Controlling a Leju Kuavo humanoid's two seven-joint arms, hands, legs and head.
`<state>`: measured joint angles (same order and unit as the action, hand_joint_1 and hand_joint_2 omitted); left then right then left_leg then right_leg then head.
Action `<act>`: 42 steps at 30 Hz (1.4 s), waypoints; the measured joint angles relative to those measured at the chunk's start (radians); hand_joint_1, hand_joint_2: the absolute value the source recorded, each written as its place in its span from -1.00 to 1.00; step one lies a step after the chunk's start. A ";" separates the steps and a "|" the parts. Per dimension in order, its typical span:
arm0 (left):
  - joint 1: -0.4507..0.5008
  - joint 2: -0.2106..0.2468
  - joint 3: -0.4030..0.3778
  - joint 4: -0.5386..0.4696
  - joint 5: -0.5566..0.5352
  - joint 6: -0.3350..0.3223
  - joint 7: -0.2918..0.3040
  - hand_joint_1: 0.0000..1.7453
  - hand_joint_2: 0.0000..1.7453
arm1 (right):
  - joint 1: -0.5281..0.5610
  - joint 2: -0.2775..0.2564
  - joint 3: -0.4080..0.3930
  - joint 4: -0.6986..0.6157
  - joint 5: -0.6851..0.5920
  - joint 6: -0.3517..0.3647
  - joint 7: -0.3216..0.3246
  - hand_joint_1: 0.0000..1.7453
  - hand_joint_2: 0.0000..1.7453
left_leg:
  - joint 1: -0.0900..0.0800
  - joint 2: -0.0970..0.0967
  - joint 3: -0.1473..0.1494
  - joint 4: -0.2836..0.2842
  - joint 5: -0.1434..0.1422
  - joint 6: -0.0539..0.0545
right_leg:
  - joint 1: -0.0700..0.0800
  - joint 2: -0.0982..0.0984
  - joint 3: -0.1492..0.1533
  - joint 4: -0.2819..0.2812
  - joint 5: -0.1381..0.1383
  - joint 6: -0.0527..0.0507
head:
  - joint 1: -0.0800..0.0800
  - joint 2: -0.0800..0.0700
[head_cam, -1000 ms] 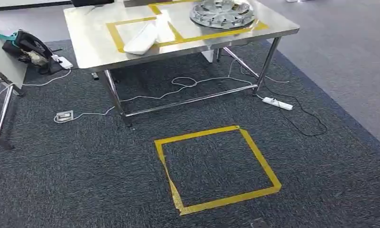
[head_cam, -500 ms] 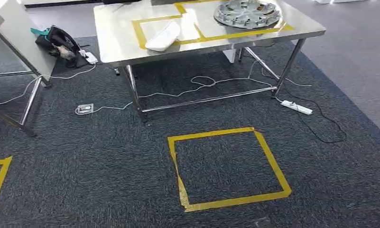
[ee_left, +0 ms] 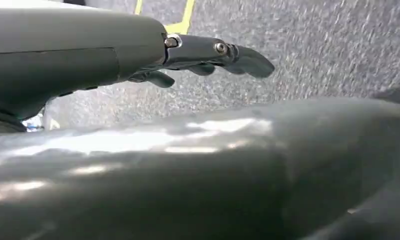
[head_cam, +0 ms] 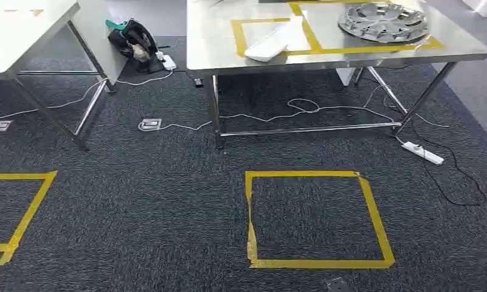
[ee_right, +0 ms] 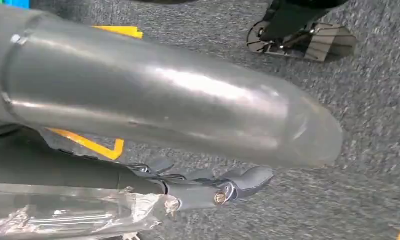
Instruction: Take the parts from the cabinet and place them on the table.
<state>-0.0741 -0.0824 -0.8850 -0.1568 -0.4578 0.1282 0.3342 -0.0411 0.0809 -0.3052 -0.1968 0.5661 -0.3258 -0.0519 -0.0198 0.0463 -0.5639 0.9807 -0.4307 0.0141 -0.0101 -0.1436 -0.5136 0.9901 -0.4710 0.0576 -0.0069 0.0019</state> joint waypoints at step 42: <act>-0.004 -0.010 0.000 0.000 -0.013 -0.016 0.013 -1.00 -1.00 | 0.006 0.006 -0.008 0.006 0.008 0.037 0.019 -1.00 -1.00 | 0.005 -0.151 0.007 -0.008 0.015 0.013 | -0.012 0.239 -0.005 0.004 -0.017 0.015 | 0.008 0.000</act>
<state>-0.0777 -0.0923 -0.8846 -0.1564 -0.4711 0.1118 0.3468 -0.0348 0.0870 -0.3132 -0.1911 0.5745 -0.2888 -0.0328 -0.0148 -0.1043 -0.5571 0.9729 -0.4157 0.0271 -0.0223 0.0955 -0.5183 0.9940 -0.4878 0.0727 0.0011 0.0019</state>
